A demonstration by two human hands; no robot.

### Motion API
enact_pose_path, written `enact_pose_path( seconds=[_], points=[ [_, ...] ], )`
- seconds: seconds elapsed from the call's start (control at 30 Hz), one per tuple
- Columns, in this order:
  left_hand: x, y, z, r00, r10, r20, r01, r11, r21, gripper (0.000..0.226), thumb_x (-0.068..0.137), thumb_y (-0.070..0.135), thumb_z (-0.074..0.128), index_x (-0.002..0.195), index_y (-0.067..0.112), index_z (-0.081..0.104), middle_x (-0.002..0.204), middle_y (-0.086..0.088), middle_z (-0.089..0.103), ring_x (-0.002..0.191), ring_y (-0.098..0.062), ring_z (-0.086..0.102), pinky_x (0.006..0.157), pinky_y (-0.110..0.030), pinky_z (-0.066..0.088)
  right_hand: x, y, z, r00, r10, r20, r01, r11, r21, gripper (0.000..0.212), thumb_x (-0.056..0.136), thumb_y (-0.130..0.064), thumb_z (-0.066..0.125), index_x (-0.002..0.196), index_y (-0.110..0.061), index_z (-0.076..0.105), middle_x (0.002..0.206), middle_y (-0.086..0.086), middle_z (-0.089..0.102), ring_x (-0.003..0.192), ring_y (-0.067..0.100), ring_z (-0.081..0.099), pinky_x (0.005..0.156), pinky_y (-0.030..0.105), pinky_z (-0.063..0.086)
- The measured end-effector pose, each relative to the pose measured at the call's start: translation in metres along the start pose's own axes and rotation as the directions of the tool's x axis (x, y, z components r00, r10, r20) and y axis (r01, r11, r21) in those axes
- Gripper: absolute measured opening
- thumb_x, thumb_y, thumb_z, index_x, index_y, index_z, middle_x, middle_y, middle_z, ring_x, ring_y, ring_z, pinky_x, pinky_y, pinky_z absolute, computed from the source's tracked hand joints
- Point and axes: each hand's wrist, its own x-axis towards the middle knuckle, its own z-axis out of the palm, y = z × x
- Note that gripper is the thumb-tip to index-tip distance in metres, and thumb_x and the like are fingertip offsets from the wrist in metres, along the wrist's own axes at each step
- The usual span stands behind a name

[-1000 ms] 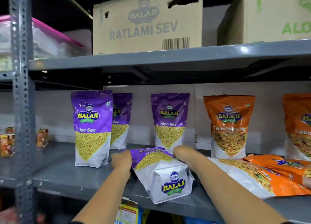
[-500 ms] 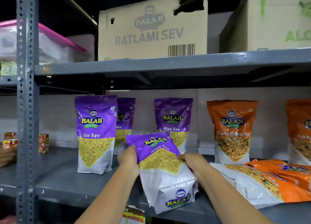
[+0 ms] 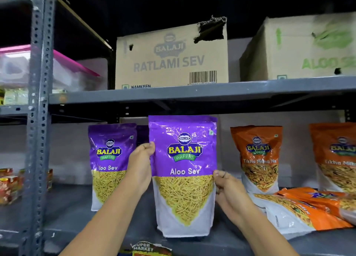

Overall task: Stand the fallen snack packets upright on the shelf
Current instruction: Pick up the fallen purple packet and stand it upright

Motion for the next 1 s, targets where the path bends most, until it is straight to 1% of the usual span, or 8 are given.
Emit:
enact_pose_path(
  seconds=[0.07,0.23,0.33,0.5,0.63,0.73,0.9,1.0],
  points=[
    [-0.001,-0.003,-0.002,1.000,0.001,-0.006,-0.001,1.000,0.013,0.023,0.098,0.005,0.050,0.077,0.012,0.056,0.067,0.002,0.070,0.059,-0.008,0.066,0.058,-0.023,0.056,-0.004,0.000,0.004,1.000,-0.014,-0.015,0.014,1.000,-0.022,0.029,0.101,-0.004,0.041,0.089,-0.001,0.067,0.085,0.017,0.076,0.070,0.023,0.071,0.071,0.035,0.053],
    [0.011,-0.010,-0.001,0.999,-0.038,-0.017,0.038,0.999,0.004,0.017,0.097,0.011,0.055,0.080,0.013,0.058,0.092,-0.007,0.065,0.079,-0.018,0.059,0.082,-0.037,0.050,0.009,-0.001,0.009,0.989,-0.011,-0.146,0.006,0.999,-0.039,0.018,0.100,-0.002,0.045,0.093,-0.001,0.062,0.094,0.022,0.070,0.079,0.028,0.065,0.078,0.040,0.053],
    [0.024,-0.016,0.003,0.999,-0.051,-0.016,0.051,0.999,-0.009,0.017,0.098,0.013,0.054,0.082,0.013,0.058,0.089,-0.005,0.066,0.075,-0.016,0.060,0.073,-0.033,0.051,0.027,0.001,0.011,0.978,-0.011,-0.207,-0.004,0.997,-0.076,0.020,0.099,-0.001,0.047,0.088,-0.002,0.062,0.088,0.019,0.071,0.076,0.027,0.065,0.075,0.038,0.054],
    [0.047,-0.026,0.005,0.993,-0.066,-0.098,0.068,0.998,0.018,0.019,0.095,0.016,0.058,0.077,0.018,0.060,0.092,-0.007,0.066,0.083,-0.021,0.059,0.082,-0.037,0.049,0.058,0.017,0.014,0.964,-0.005,-0.265,-0.036,0.988,-0.149,0.017,0.097,-0.004,0.052,0.099,0.004,0.066,0.109,0.027,0.072,0.097,0.032,0.065,0.102,0.053,0.048],
    [0.059,-0.042,-0.001,0.987,-0.077,-0.139,0.080,0.997,0.010,0.011,0.089,0.021,0.065,0.078,0.021,0.066,0.105,-0.010,0.068,0.091,-0.023,0.062,0.092,-0.043,0.050,0.069,0.038,0.014,0.957,-0.017,-0.289,-0.036,0.983,-0.180,0.026,0.096,-0.019,0.057,0.102,0.003,0.070,0.107,0.021,0.076,0.103,0.033,0.070,0.100,0.051,0.051],
    [0.057,-0.045,0.003,0.984,-0.071,-0.163,0.063,0.997,-0.054,0.012,0.092,0.016,0.063,0.083,0.020,0.067,0.090,0.001,0.070,0.079,-0.013,0.066,0.078,-0.031,0.055,0.067,0.036,0.016,0.956,-0.010,-0.295,-0.049,0.980,-0.192,0.024,0.098,-0.017,0.055,0.096,0.002,0.070,0.109,0.026,0.074,0.089,0.023,0.065,0.090,0.043,0.054],
    [0.037,-0.042,0.026,0.871,0.305,-0.385,-0.233,0.946,0.224,0.028,0.089,0.007,0.057,0.117,0.010,0.063,0.111,-0.003,0.064,0.100,-0.014,0.056,0.095,-0.026,0.044,0.051,0.011,0.019,0.961,0.011,-0.278,-0.066,0.980,-0.190,0.030,0.089,-0.005,0.055,0.117,-0.002,0.065,0.107,0.013,0.072,0.081,0.020,0.064,0.066,0.023,0.046],
    [0.004,-0.043,0.057,0.712,0.674,-0.199,-0.563,0.716,0.411,0.033,0.088,0.008,0.053,0.118,0.021,0.055,0.116,0.009,0.057,0.109,-0.017,0.053,0.099,-0.027,0.041,0.022,-0.026,0.008,0.967,-0.125,-0.222,0.072,0.970,-0.234,0.032,0.090,0.000,0.051,0.117,-0.014,0.060,0.096,0.002,0.067,0.077,0.010,0.062,0.063,0.018,0.044]
  ],
)
